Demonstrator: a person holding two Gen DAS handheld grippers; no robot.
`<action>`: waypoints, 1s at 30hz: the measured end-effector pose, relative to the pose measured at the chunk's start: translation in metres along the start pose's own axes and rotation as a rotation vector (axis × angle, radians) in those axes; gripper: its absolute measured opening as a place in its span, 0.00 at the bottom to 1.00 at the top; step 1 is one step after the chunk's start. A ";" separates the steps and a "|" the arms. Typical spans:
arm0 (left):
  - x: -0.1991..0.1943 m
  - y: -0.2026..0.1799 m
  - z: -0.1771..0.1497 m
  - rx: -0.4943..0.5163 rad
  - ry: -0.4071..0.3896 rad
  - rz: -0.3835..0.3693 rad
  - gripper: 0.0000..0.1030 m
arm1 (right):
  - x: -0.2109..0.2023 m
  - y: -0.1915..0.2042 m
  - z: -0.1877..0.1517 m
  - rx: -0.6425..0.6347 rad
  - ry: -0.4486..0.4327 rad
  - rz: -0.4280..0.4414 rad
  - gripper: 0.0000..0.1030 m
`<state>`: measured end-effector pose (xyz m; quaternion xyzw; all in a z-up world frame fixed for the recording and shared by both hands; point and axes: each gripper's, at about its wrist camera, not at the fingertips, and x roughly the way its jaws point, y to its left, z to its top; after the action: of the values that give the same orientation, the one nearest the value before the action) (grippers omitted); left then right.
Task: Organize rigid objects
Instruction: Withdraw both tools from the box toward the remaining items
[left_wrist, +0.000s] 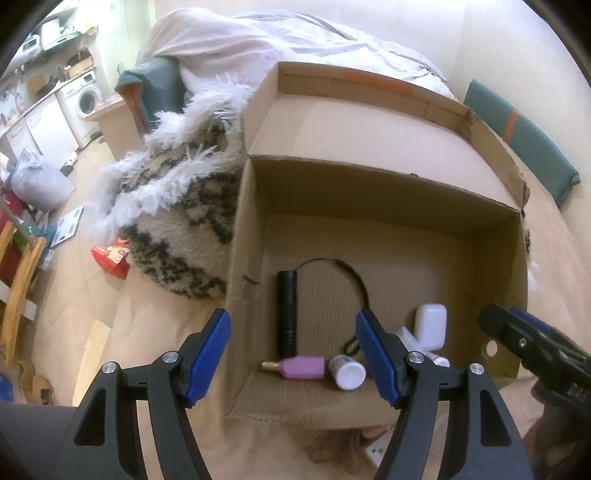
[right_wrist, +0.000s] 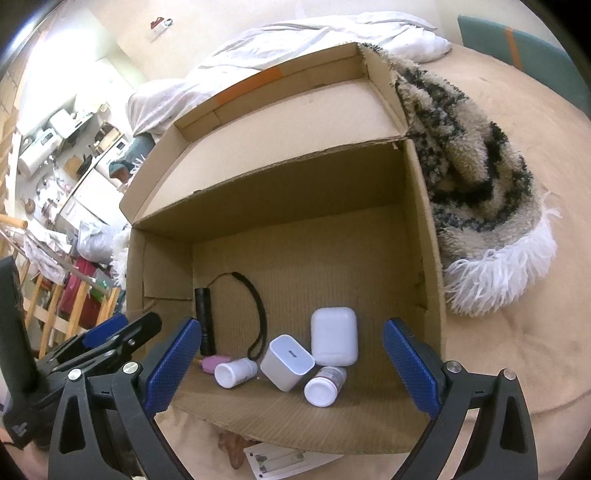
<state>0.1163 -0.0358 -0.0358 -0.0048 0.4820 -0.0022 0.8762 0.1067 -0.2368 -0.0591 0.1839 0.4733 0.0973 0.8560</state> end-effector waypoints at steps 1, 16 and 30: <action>-0.002 0.001 0.000 0.002 0.002 0.004 0.65 | -0.002 0.000 -0.001 -0.003 -0.005 -0.009 1.00; -0.041 0.035 -0.018 -0.038 -0.026 0.024 0.66 | -0.042 -0.002 -0.028 0.015 -0.028 -0.007 1.00; -0.017 0.064 -0.068 -0.072 0.144 0.039 0.66 | -0.055 -0.017 -0.072 0.135 0.044 0.016 1.00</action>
<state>0.0497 0.0279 -0.0588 -0.0269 0.5435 0.0320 0.8384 0.0165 -0.2551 -0.0580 0.2430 0.4960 0.0761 0.8302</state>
